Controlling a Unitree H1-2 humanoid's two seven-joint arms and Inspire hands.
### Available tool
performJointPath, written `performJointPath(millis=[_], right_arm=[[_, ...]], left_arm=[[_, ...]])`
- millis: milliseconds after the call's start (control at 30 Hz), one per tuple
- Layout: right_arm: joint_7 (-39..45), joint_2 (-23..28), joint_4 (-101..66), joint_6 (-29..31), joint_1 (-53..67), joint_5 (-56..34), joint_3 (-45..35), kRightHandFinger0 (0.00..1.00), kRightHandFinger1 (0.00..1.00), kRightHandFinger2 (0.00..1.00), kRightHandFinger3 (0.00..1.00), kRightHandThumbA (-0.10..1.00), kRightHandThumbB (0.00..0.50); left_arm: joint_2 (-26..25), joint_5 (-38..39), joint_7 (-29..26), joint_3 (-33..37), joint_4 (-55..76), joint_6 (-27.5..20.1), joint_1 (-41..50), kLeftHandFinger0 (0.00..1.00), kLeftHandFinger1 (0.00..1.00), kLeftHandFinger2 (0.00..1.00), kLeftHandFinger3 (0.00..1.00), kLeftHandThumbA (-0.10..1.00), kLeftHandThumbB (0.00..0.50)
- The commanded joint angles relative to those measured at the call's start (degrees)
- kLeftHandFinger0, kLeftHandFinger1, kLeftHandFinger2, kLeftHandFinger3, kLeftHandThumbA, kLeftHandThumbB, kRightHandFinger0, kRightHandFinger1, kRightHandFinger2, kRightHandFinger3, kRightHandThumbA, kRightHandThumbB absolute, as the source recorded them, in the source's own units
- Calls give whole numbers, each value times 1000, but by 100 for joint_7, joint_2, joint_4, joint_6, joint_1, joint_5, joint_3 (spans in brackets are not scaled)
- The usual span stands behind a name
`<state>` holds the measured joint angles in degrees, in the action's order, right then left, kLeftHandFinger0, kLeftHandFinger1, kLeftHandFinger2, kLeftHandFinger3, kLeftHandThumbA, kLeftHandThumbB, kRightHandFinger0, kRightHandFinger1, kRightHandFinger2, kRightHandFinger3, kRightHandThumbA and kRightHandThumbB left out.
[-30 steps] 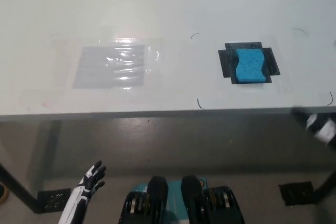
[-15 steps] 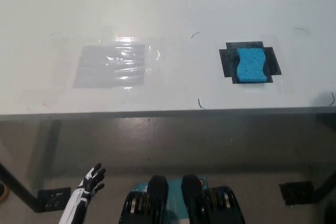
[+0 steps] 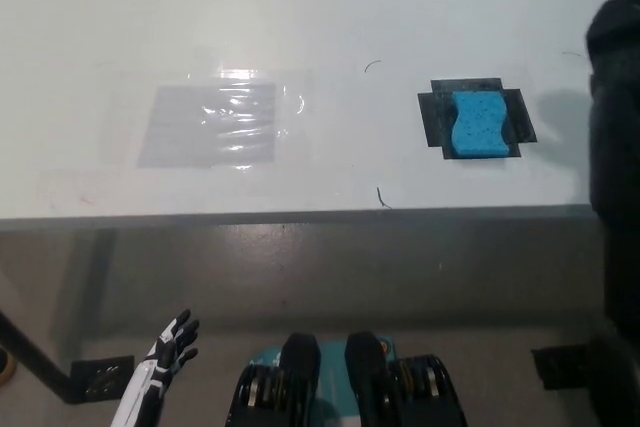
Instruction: A soft sponge is kept on the balc marked spot on the table infront of the robot and it uses its right hand fist to press down on it and drrags it across the table in a back and forth manner twice to clean it
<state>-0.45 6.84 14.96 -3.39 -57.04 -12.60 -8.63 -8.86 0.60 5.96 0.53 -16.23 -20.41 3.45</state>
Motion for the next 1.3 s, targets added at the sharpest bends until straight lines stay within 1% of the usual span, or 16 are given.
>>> performJointPath(millis=[0,67,200,267,500,533,600,700,767,833,900,933,1000,1133,1167,1267], right_arm=[[-16,21,1084,705,-668,-38,-139,0,0,0,0,1000,289],[-54,-22,1781,954,-829,-92,-213,0,0,0,0,1000,253],[-10,-113,2948,1307,-1114,-321,-464,0,0,0,0,1000,239],[-47,-114,3454,1544,-1219,-196,-457,0,0,0,0,1000,246],[-211,-103,5271,2159,-1543,27,-361,0,0,0,0,1000,208],[-227,-115,5509,2103,-1569,-9,-388,0,0,0,0,1000,230],[-213,-112,5900,2178,-1620,-14,-384,0,0,0,0,1000,206],[-293,-115,6313,2072,-1563,-20,-388,0,0,0,0,1000,240],[-356,-132,6450,2044,-1449,8,-365,0,0,0,0,1000,224],[-368,-161,6576,1845,-1326,-68,-429,0,0,2,0,1000,250],[-356,-170,6624,1874,-1170,-78,-441,0,0,0,0,1000,217],[-344,-161,6640,1880,-1110,-79,-446,0,0,0,0,1000,256],[-303,-168,6678,1883,-944,-114,-486,0,0,0,0,1000,275],[-363,-134,6739,1629,-610,-149,-534,0,0,154,152,1000,266],[-342,-123,6742,1608,-535,-148,-541,0,0,164,167,1000,252],[-248,-103,6763,1531,-305,-56,-467,0,0,148,180,1000,295]], left_arm=[[-56,39,95,18,60,-346,65,1000,1000,1000,1000,1000,500],[-63,109,121,0,105,-277,102,1000,1000,1000,1000,1000,500],[-62,90,98,-5,105,-303,173,1000,1000,1000,1000,1000,500],[-60,101,97,-11,99,-305,182,1000,1000,1000,1000,1000,500],[-47,156,122,-11,146,-337,271,1000,1000,1000,1000,1000,500],[-55,142,126,-4,115,-402,268,1000,1000,1000,1000,1000,500],[-39,141,104,-11,123,-381,275,1000,1000,1000,1000,1000,500],[-31,107,80,-6,132,-398,285,1000,1000,1000,1000,1000,500],[-24,105,77,-2,129,-417,301,1000,1000,1000,1000,1000,500],[-26,131,92,-3,121,-411,301,1000,1000,1000,1000,1000,500],[-9,119,99,19,118,-381,293,1000,1000,1000,1000,1000,500],[4,123,103,30,113,-383,290,1000,1000,1000,1000,1000,500],[17,136,104,34,114,-380,294,1000,1000,1000,1000,1000,500],[7,133,113,44,103,-380,289,1000,1000,1000,1000,1000,500],[-1,114,110,51,121,-361,296,1000,1000,1000,1000,1000,500],[0,134,123,59,166,-320,309,1000,1000,1000,1000,1000,500]])
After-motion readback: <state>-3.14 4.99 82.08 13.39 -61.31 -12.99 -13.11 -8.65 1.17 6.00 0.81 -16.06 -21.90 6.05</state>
